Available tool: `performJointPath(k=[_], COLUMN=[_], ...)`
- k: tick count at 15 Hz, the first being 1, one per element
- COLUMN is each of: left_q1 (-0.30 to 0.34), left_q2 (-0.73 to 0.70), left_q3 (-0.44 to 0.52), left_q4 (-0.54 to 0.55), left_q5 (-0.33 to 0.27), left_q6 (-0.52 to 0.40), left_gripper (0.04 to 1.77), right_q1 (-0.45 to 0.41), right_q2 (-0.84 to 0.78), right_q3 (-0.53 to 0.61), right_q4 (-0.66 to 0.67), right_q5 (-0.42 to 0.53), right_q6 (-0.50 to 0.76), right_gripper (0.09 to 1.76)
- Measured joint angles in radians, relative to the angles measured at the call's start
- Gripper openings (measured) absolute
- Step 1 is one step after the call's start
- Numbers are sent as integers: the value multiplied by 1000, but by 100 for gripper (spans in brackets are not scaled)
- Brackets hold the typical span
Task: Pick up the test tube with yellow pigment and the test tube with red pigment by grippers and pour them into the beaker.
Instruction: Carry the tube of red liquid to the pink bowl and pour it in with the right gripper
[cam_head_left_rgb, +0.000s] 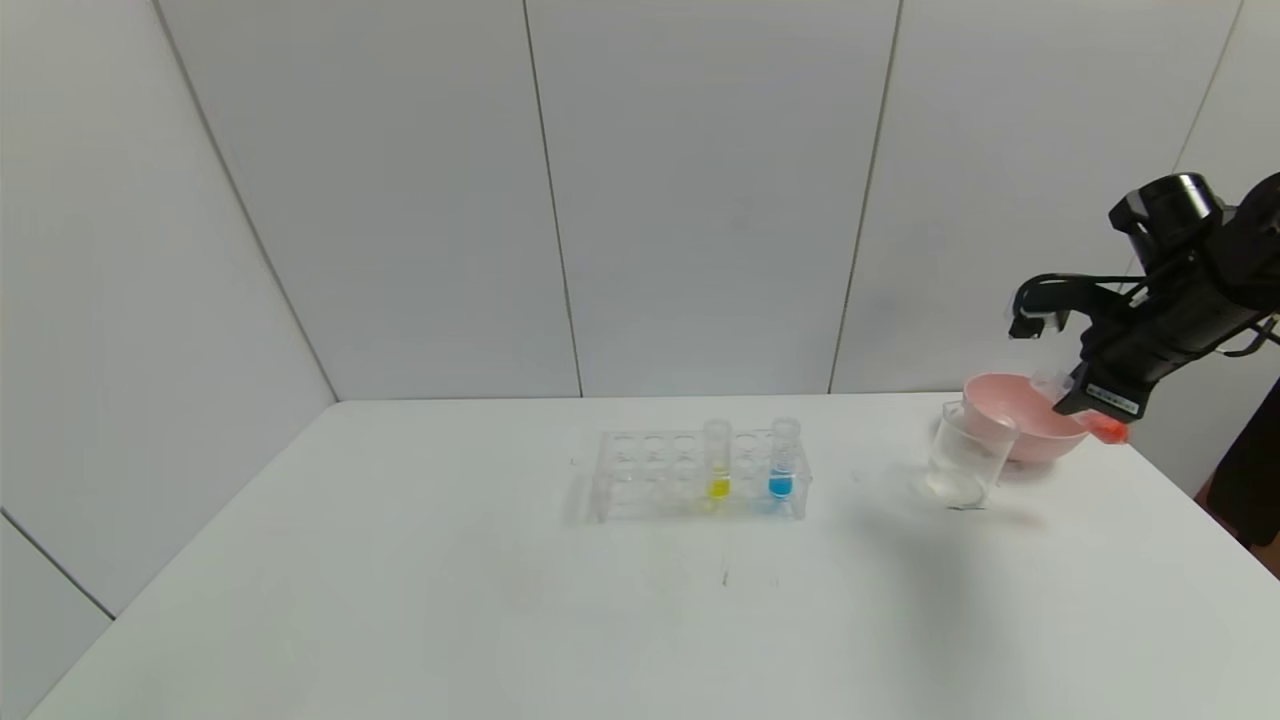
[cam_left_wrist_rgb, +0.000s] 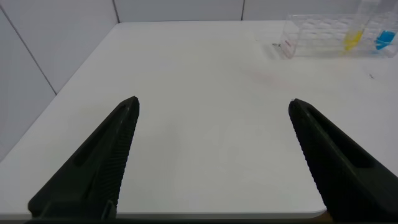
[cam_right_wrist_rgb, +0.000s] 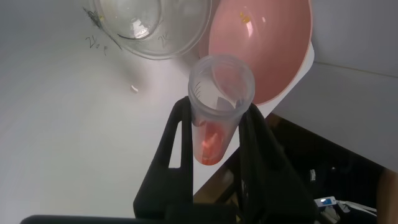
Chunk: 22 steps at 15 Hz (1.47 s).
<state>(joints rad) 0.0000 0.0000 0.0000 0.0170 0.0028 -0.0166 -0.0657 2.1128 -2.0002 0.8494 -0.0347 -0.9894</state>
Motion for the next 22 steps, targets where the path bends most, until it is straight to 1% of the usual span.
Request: performJointPath(k=[5, 8, 10, 13, 17, 22], left_q1=[0, 0, 0, 0, 0, 0], left_q2=[0, 0, 0, 0, 0, 0], left_q3=[0, 0, 0, 0, 0, 0], left_q4=[0, 0, 0, 0, 0, 0], left_q5=[0, 0, 0, 0, 0, 0], left_q6=[0, 0, 0, 0, 0, 0], left_gripper=[172, 172, 172, 172, 172, 172], right_q1=[51, 69, 75, 81, 101, 127], right_q2=[28, 39, 41, 44, 59, 83], right_q3=[0, 0, 0, 0, 0, 0], right_q4=[-44, -44, -44, -49, -77, -108], right_q5=[-139, -177, -219, -231, -321, -403], right_q6=[-1, -14, -58, -95, -133, -183], right_gripper=[50, 50, 50, 50, 50, 50])
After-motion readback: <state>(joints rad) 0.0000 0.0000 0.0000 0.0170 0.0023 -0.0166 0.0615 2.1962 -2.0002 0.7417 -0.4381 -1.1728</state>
